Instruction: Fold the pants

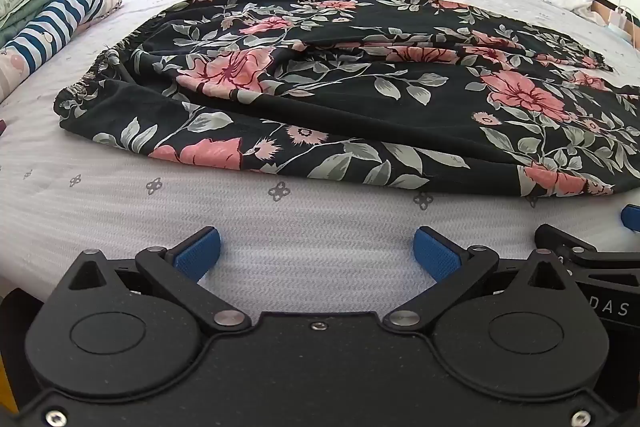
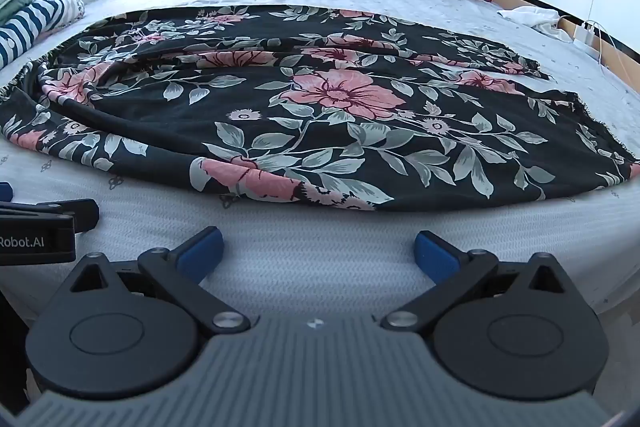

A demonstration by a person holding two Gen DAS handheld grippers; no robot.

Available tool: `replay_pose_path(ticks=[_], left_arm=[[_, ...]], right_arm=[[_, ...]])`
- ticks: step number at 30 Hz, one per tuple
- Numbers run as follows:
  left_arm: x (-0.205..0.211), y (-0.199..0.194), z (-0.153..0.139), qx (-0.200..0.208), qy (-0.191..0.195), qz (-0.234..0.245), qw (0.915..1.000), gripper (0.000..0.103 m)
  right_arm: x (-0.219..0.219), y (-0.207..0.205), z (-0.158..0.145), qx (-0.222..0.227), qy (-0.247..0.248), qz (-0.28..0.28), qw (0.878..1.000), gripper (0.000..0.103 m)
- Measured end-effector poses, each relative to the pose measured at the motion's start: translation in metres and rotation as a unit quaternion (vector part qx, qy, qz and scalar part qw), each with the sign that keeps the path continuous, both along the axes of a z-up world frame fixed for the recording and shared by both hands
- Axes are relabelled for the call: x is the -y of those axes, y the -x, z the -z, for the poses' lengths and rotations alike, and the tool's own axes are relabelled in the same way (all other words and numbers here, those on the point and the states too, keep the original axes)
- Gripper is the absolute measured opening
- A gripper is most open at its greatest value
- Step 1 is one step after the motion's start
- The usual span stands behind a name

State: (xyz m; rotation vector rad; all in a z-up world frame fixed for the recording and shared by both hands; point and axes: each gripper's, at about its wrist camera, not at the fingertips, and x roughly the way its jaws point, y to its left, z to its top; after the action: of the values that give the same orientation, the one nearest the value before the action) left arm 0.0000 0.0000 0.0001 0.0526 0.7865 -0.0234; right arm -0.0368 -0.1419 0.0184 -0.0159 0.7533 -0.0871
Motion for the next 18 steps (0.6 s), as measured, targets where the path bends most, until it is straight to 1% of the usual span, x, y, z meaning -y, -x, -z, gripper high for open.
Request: replay_pose_path(ticks=[18], left_arm=[[-0.0002, 0.0001, 0.0, -0.002, 0.003, 0.0, 1.0, 0.103]], right_arm=[[-0.0007, 0.001, -0.0001, 0.0, 0.002, 0.0, 1.0, 0.103]])
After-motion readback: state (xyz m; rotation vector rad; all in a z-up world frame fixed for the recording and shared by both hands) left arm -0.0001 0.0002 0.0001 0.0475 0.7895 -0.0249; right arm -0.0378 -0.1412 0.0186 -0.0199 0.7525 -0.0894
